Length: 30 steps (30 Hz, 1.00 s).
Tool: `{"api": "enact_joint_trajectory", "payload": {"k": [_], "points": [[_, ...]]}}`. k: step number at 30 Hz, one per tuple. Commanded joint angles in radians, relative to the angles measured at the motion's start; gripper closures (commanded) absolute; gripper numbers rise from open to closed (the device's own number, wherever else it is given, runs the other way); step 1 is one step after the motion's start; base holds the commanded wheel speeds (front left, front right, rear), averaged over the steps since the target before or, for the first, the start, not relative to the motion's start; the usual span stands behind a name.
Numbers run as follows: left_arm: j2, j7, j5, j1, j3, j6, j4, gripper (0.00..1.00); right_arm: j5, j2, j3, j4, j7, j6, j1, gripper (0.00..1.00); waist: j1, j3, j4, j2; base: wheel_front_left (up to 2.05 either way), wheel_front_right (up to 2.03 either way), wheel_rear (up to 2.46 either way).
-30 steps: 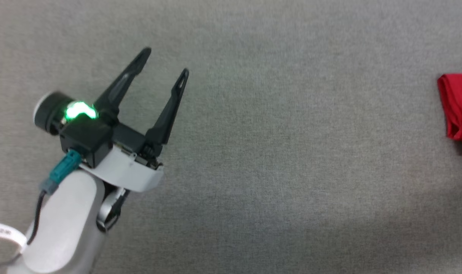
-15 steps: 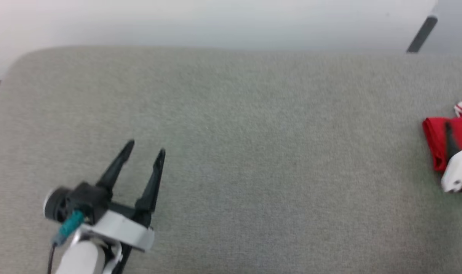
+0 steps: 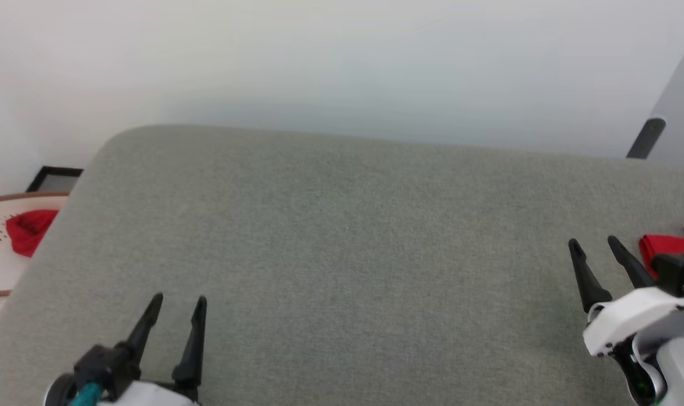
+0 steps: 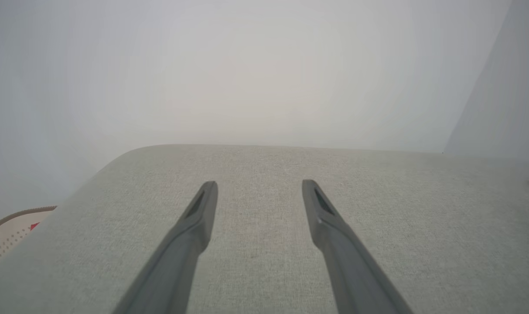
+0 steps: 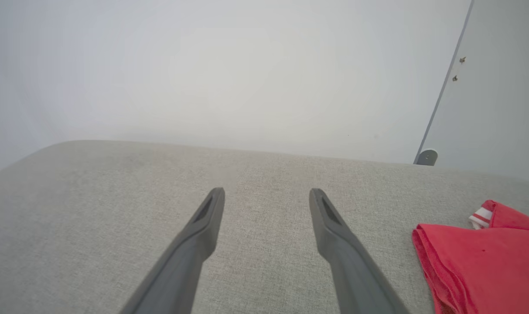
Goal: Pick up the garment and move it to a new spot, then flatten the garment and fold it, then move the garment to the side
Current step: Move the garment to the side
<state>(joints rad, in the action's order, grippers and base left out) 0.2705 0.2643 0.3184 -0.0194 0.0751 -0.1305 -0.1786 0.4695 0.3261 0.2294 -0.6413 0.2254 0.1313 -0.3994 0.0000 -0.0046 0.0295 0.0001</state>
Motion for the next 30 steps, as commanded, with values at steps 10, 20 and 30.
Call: {"api": "enact_joint_trajectory", "payload": {"k": [10, 20, 30], "points": [[-0.025, -0.001, -0.022, 0.136, -0.047, 0.000, 0.065, 0.00, -0.011, 0.005, -0.147, 0.226, 0.010, -0.001, 0.251, 0.00, 0.0000, -0.062, 0.038, -0.0001, 0.00, 0.00, 0.00], [-0.027, -0.001, -0.048, 0.240, -0.076, 0.000, 0.158, 0.00, -0.081, -0.065, -0.310, 0.513, -0.097, -0.001, 0.484, 0.00, 0.0000, -0.078, 0.034, -0.0001, 0.00, 0.00, 0.00], [-0.035, -0.001, -0.046, 0.263, -0.077, 0.000, 0.180, 0.00, -0.133, -0.143, -0.376, 0.662, -0.168, -0.001, 0.560, 0.00, 0.0000, -0.082, 0.033, -0.0001, 0.00, 0.00, 0.00]]}}
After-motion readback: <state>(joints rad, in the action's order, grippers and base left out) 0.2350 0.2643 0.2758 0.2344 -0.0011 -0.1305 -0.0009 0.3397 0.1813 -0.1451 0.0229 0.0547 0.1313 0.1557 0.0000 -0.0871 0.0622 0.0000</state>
